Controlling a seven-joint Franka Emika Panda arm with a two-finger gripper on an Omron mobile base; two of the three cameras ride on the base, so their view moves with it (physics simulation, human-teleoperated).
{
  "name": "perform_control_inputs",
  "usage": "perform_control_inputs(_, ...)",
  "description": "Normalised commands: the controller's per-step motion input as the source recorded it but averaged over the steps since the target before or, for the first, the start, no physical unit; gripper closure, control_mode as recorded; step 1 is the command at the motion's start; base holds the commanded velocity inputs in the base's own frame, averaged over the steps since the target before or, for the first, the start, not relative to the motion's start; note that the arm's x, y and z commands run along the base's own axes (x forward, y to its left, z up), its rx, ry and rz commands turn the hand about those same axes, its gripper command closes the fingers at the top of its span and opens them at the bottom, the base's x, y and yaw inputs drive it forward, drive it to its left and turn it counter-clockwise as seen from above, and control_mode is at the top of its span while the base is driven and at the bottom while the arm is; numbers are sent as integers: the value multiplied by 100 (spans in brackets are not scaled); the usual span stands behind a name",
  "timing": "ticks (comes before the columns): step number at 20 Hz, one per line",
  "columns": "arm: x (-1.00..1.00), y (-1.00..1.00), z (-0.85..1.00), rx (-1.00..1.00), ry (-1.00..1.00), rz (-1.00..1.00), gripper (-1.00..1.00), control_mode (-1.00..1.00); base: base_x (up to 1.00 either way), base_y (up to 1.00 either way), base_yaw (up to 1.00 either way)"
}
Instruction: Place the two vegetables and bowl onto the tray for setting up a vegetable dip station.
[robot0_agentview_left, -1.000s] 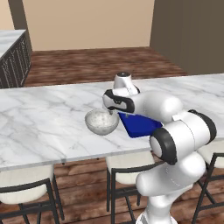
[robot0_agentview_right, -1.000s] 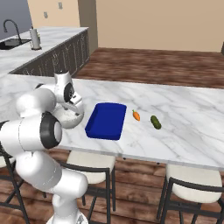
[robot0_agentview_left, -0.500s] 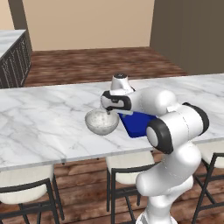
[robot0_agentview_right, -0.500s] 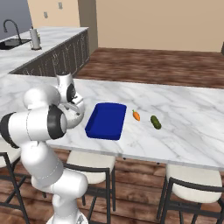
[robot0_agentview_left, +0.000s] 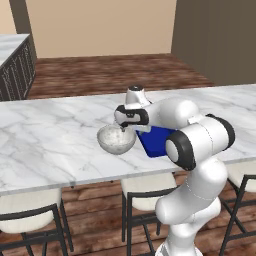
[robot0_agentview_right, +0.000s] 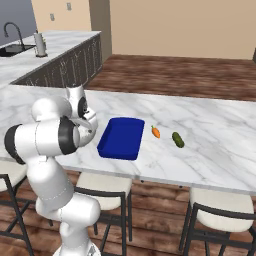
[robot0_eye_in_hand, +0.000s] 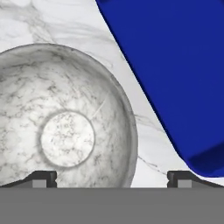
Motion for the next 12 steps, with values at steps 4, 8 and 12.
perform_control_inputs(4, 0, 0, -16, 0, 0, 0, -100, -100, 0, 0, 0)
perform_control_inputs(8, 0, 0, -17, 0, 0, 0, -100, -100, 0, 0, 0)
perform_control_inputs(12, 0, 0, -16, 0, 0, 0, -100, -100, 0, 0, 0)
